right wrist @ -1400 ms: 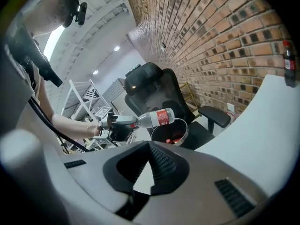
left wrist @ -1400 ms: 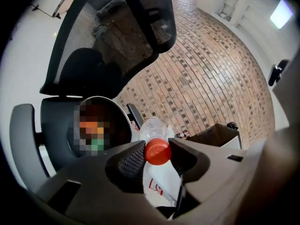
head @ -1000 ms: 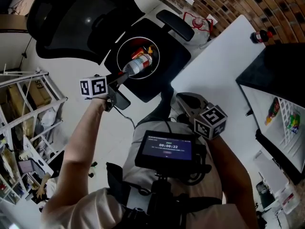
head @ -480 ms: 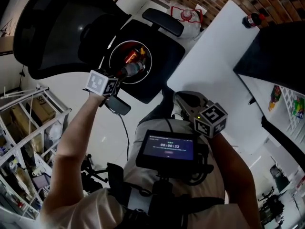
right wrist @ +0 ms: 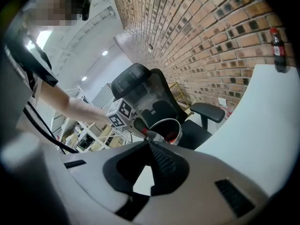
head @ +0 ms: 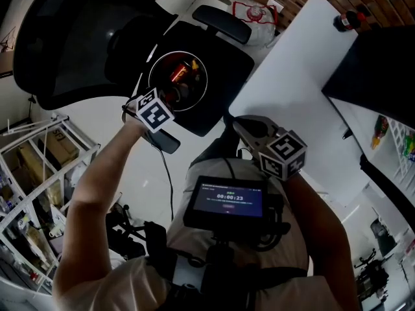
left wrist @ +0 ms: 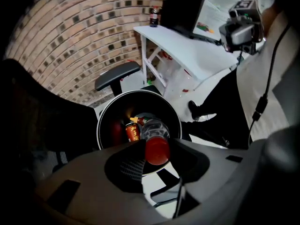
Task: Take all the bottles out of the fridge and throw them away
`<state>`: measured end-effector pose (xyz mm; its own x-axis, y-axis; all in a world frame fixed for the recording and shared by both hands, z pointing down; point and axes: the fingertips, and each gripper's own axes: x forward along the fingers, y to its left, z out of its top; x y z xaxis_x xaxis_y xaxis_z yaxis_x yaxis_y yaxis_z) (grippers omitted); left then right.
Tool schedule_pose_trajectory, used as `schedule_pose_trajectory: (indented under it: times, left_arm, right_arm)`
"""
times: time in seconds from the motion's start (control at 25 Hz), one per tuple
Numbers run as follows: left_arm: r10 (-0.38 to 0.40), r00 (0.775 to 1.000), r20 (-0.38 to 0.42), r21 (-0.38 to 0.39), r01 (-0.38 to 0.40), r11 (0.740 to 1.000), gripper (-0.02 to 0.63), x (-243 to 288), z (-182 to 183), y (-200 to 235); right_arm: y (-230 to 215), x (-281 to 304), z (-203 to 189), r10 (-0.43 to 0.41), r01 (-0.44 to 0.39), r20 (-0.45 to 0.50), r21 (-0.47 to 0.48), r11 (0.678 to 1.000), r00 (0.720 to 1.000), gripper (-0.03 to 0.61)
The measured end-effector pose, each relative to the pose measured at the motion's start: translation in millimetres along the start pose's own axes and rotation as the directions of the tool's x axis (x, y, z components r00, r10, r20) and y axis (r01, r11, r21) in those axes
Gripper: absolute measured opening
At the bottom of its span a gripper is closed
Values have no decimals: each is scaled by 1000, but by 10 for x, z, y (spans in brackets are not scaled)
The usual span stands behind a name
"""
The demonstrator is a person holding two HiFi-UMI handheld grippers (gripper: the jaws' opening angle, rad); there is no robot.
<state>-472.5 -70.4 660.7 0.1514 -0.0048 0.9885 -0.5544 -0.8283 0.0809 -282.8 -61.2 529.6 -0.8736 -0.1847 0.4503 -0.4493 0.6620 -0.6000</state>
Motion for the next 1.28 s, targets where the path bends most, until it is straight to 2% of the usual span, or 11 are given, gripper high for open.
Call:
schedule_pose_trajectory:
  times: [0.16, 0.24, 0.32, 0.4, 0.56, 0.6, 0.76, 0.8, 1.0, 1.08, 1.28]
  left_arm:
    - [15, 994, -105, 193, 5, 981, 152, 167, -87, -17]
    - [35, 990, -134, 297, 7, 955, 153, 281, -73, -40]
    - [44, 987, -154, 411, 23, 911, 153, 381, -61, -62]
    - [48, 982, -184, 535, 59, 843, 153, 469, -100, -73]
    - [73, 963, -260, 751, 154, 642, 155, 754, -123, -80]
    - [82, 959, -272, 780, 170, 603, 155, 820, -122, -56]
    - [70, 954, -293, 840, 221, 496, 155, 1060, -85, -161]
    - [69, 950, -304, 854, 240, 462, 156, 1094, -120, -173]
    - [115, 923, -366, 910, 329, 253, 158, 1239, -283, -127]
    - [138, 917, -376, 916, 345, 203, 160, 1326, -306, -132]
    - [169, 907, -385, 922, 368, 119, 167, 1502, -428, -159]
  right_arm:
    - [22, 29, -20, 4, -4, 4, 16, 1000, 1000, 2]
    - [8, -44, -45, -8, 8, 0, 22, 1000, 1000, 2]
    - [-12, -105, -70, -34, 34, -4, 31, 999, 999, 2]
    - [-28, -114, -114, -55, 55, 0, 46, 997, 999, 2]
    - [-147, -163, -217, -89, 87, 21, 89, 992, 996, 2]
    - [-175, -177, -219, -95, 92, 25, 97, 991, 995, 2]
    - [-191, -354, -248, -118, 118, -8, 120, 986, 993, 2]
    - [-191, -376, -272, -125, 126, -18, 122, 984, 992, 2]
    - [-193, -436, -400, -157, 160, -30, 148, 976, 987, 2]
    - [-212, -469, -464, -178, 181, -28, 147, 972, 984, 2]
    - [-245, -530, -548, -222, 223, -21, 149, 963, 975, 2]
